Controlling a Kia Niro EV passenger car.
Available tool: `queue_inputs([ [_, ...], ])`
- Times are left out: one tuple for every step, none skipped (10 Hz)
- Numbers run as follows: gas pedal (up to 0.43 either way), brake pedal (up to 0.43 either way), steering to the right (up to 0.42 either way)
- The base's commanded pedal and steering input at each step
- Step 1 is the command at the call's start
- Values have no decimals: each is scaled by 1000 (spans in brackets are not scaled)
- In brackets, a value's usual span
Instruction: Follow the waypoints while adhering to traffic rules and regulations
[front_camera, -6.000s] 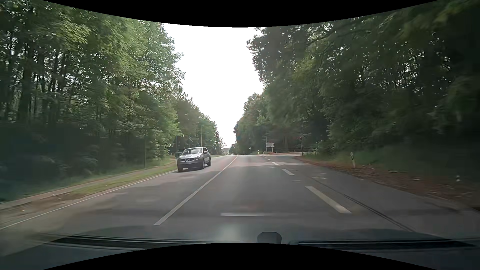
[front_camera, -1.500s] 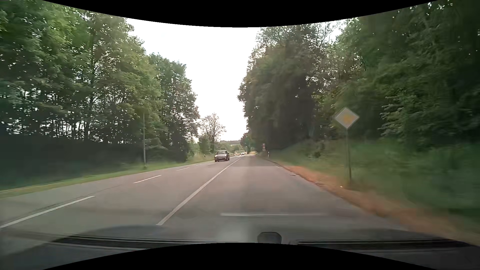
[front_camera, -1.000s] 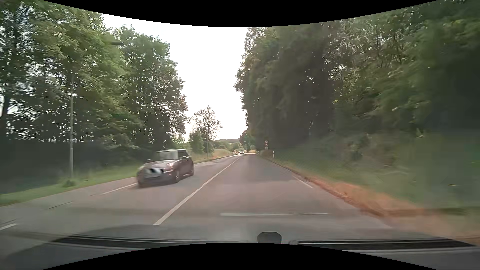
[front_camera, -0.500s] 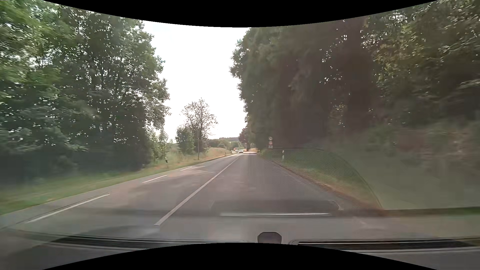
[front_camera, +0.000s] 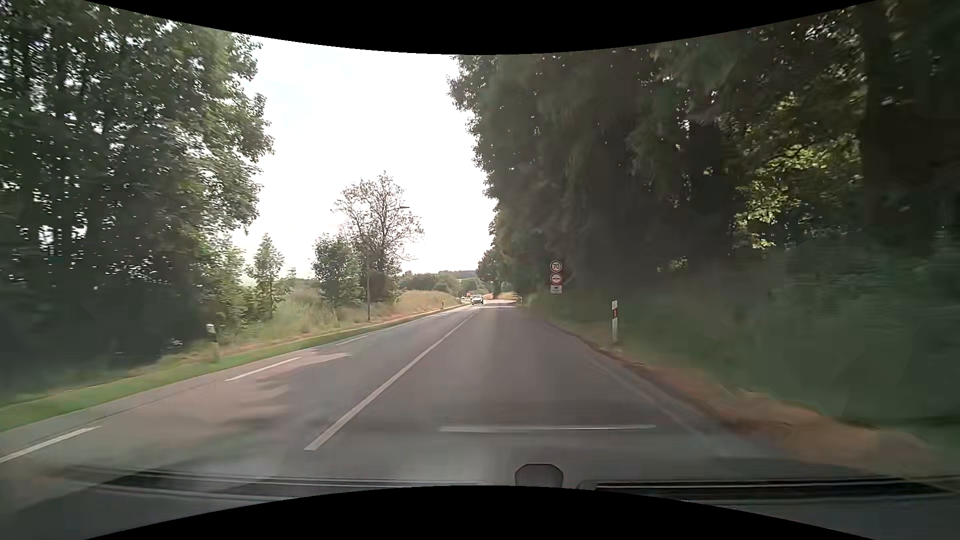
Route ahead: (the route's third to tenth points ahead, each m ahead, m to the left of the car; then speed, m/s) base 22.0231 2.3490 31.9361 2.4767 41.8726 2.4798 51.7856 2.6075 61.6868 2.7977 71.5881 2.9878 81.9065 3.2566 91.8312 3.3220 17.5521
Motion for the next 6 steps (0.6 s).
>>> queue_inputs([
  [189,0,-4],
  [189,0,-4],
  [189,0,-4],
  [189,0,-4],
  [189,0,-4],
  [189,0,-4],
])
